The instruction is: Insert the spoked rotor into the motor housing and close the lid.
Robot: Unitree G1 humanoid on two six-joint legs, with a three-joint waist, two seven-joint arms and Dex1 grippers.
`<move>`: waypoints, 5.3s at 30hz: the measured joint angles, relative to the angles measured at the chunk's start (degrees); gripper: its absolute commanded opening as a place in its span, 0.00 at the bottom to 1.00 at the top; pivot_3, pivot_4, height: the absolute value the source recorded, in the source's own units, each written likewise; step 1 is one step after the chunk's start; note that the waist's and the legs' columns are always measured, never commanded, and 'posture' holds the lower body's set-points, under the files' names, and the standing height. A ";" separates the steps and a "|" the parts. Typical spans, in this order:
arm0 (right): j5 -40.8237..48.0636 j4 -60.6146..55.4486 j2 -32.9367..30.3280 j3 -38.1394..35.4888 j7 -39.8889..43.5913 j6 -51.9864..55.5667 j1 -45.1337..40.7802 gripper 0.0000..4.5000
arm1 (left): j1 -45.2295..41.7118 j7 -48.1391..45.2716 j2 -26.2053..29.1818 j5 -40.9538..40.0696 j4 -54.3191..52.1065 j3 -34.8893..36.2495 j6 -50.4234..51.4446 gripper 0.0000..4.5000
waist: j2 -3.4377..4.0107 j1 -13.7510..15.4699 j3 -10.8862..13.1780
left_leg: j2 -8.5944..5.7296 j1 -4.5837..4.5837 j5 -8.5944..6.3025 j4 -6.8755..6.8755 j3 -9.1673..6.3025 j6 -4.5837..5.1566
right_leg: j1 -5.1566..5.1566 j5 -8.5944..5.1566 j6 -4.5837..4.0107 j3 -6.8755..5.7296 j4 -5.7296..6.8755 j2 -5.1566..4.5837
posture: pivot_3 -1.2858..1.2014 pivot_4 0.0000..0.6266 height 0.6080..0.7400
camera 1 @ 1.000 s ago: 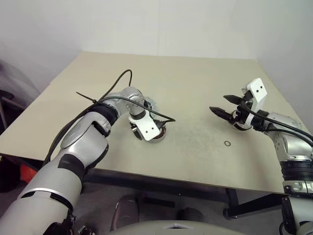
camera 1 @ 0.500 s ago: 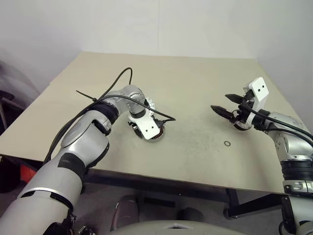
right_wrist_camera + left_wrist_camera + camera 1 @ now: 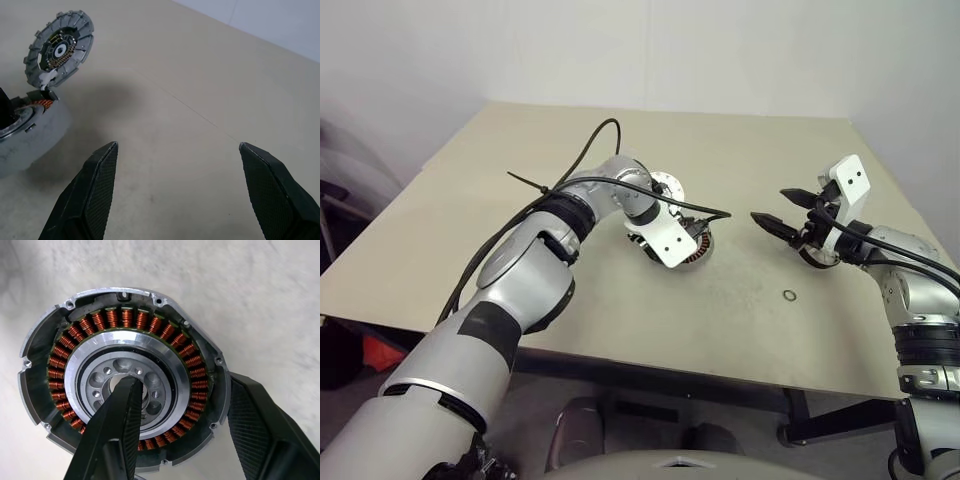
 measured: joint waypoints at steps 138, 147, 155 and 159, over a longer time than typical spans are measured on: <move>-1.19 -11.03 4.08 -3.78 -5.70 2.03 27.63 0.52 | 56.67 21.17 16.03 -50.05 -70.92 32.48 82.16 1.00 | 0.24 -3.10 -0.11 | -0.03 1.23 0.02 -1.15 0.33 -0.05 | 1.04 -0.28 0.64 0.02 -1.16 0.02 | 0.52 0.00 1.00; -1.19 -11.03 4.05 -3.82 -6.23 2.93 27.35 0.41 | 55.33 21.19 16.79 -50.12 -70.39 32.81 81.53 1.00 | 0.24 -3.10 -0.11 | -0.04 1.26 0.03 -1.13 0.33 -0.06 | 1.07 -0.29 0.65 0.03 -1.16 0.02 | 0.52 0.00 1.00; -1.05 -11.03 4.04 -3.86 -6.63 3.88 26.81 0.12 | 54.68 21.24 16.97 -50.12 -69.11 33.08 80.84 1.00 | 0.23 -3.10 -0.13 | -0.02 1.27 0.03 -1.14 0.33 -0.06 | 1.08 -0.20 0.51 0.02 -1.15 0.03 | 0.52 0.00 1.00; -1.06 -11.02 4.05 -3.47 -6.28 3.91 26.00 0.12 | 54.31 21.42 16.98 -50.11 -68.64 33.41 80.44 1.00 | 0.24 -3.12 -0.13 | -0.02 1.27 0.03 -1.14 0.34 -0.06 | 1.08 -0.21 0.52 0.03 -1.15 0.03 | 0.52 0.00 1.00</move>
